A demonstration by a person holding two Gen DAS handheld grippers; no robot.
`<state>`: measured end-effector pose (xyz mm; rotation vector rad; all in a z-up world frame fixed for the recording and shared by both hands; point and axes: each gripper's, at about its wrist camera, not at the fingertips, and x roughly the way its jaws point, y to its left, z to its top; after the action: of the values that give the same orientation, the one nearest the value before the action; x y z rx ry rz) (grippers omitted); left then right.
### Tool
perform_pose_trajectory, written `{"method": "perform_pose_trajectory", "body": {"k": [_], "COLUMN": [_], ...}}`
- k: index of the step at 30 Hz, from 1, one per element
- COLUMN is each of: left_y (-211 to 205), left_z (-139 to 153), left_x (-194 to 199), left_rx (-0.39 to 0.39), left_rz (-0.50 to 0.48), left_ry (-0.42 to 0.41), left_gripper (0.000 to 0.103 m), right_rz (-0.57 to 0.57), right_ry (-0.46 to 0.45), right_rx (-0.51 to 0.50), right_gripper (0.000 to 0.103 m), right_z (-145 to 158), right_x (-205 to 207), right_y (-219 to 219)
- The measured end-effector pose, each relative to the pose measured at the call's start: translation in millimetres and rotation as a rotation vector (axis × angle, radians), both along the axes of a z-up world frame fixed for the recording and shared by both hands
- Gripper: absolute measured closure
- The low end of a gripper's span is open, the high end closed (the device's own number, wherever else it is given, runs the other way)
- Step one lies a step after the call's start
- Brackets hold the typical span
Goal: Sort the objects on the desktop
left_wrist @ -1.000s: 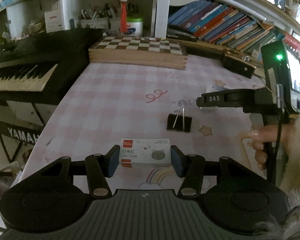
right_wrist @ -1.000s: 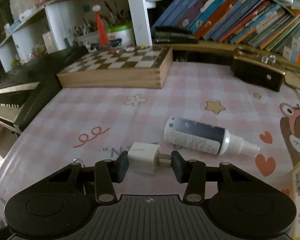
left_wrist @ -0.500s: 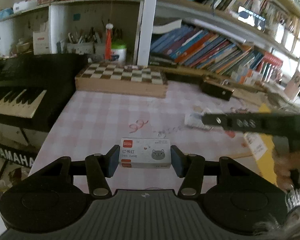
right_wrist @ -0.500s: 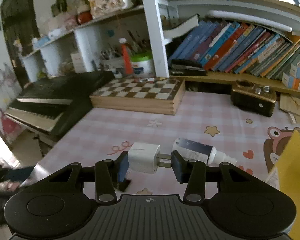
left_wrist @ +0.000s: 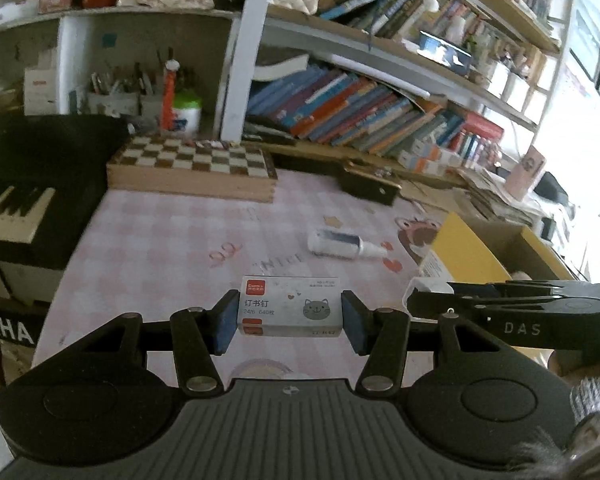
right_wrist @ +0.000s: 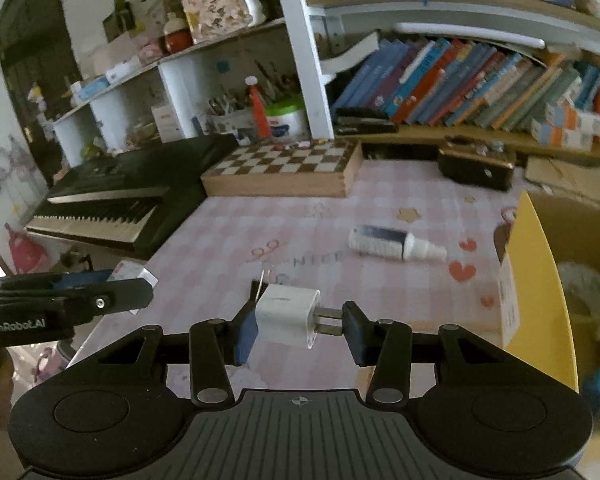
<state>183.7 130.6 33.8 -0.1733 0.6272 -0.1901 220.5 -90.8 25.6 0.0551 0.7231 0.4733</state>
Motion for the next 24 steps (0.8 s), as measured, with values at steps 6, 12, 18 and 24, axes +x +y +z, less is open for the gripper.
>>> {"method": "perform_pose_trajectory", "body": {"k": [6, 12, 18, 24], "left_y": [1, 7, 6, 9], "left_z": [-2, 2, -4, -15], "left_x": [-17, -42, -64, -85], "left_rx": [-0.009, -0.064, -0.082, -0.105], "left_rz": [-0.073, -0.127, -0.178, -0.197], "left_ry": [0.016, 0.032, 0.053, 0.107], "left_gripper": [0.053, 0.053, 0.053, 0.053], "right_rz": [-0.057, -0.110, -0.166, -0.200], "right_ry": [0.026, 0.081, 0.108, 0.130], "right_rx": [-0.006, 0.002, 0.006, 0.015], "right_gripper": [0.058, 0.058, 0.058, 0.058], "right_z": [1, -3, -5, -11], "right_x": [-31, -68, -98, -127], "right_y": [-4, -8, -11, -11]}}
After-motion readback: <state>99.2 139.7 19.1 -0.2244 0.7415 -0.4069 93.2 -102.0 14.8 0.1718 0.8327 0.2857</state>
